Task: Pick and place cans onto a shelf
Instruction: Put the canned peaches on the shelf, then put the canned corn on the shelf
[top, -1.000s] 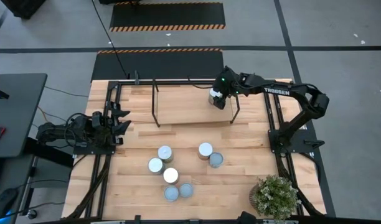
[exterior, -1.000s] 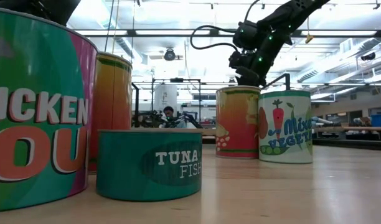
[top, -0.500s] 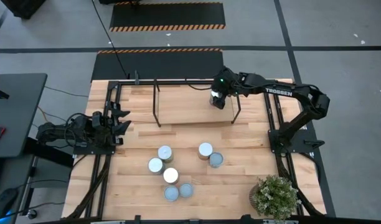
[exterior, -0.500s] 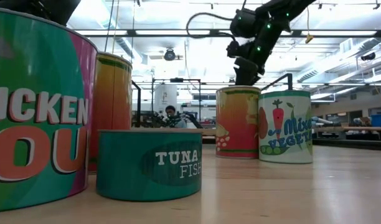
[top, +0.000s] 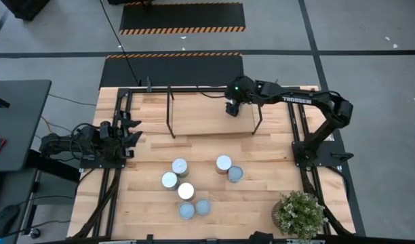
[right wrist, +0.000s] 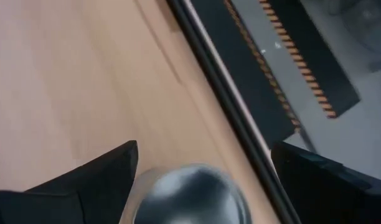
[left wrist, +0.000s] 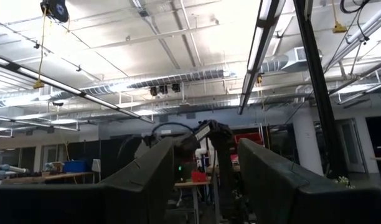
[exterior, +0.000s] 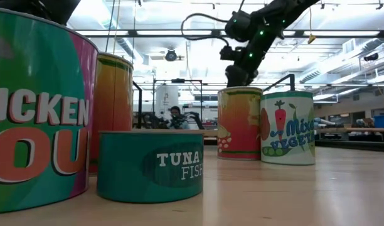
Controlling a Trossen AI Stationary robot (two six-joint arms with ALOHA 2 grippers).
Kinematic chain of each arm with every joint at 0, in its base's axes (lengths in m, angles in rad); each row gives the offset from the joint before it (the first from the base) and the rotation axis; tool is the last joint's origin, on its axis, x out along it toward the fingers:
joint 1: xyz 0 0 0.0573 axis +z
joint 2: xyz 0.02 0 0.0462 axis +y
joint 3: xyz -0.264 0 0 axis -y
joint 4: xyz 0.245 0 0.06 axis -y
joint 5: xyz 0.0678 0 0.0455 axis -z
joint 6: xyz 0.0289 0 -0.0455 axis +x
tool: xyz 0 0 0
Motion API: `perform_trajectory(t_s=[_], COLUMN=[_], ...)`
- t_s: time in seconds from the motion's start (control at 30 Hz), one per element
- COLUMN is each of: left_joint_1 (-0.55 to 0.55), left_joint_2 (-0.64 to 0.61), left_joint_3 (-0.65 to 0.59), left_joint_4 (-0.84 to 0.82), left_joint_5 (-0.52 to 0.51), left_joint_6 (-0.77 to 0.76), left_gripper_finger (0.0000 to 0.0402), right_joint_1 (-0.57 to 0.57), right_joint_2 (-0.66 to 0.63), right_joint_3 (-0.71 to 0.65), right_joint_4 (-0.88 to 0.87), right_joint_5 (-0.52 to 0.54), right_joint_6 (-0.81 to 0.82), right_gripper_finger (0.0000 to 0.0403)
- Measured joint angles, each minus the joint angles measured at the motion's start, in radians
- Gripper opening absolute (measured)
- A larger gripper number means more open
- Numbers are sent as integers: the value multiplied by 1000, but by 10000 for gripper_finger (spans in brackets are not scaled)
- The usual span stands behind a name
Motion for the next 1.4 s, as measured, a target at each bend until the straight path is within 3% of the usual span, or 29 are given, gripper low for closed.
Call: perform_trajectory(t_s=[0.23, 0.43, 0.7, 0.97, 1.17, 1.4], left_joint_1=[0, 0, 0, 0, 0, 0], left_joint_2=[0, 0, 0, 0, 0, 8], left_joint_3=[0, 0, 0, 0, 0, 0], left_joint_4=[-2, -3, -3, -17, -32, -72], left_joint_5=[-8, -8, -8, -17, -17, -11], left_joint_6=[4, 6, 8, 15, -2, -87], left_gripper_finger=[185, 185, 185, 185, 185, 185], right_joint_1=[13, 5, 82, 269, 471, 638], right_joint_2=[39, 39, 39, 46, 64, 160], right_joint_3=[0, 0, 35, 83, 72, 91], right_joint_4=[-24, -42, -50, -58, -74, -58], right_joint_5=[138, 180, 102, -227, -236, -143], right_joint_6=[-10, -53, -62, 114, 165, 206], right_gripper_finger=[375, 375, 375, 375, 375, 380])
